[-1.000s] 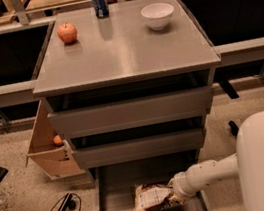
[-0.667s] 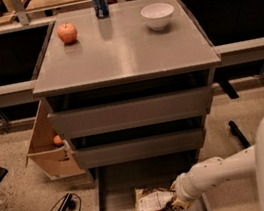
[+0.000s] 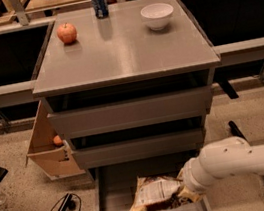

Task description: Pick brown chip bag from bottom drawer and place on counter

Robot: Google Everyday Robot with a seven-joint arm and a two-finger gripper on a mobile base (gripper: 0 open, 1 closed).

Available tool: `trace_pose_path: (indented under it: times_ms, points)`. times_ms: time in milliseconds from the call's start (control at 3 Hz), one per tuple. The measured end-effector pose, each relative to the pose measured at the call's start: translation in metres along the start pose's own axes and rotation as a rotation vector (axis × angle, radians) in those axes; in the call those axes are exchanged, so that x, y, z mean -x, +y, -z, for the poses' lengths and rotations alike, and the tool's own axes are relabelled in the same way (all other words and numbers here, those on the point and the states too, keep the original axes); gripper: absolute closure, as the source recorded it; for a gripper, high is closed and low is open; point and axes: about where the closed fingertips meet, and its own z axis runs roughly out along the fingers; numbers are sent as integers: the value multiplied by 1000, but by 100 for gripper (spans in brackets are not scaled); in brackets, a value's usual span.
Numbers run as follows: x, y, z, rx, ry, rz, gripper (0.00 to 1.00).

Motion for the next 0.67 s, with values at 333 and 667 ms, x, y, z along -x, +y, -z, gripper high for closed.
trace_pose_path:
  times_ms: [333, 667]
  points:
    - [34, -43, 83, -78, 3, 4, 100]
    - [66, -75, 128, -81, 38, 54, 100]
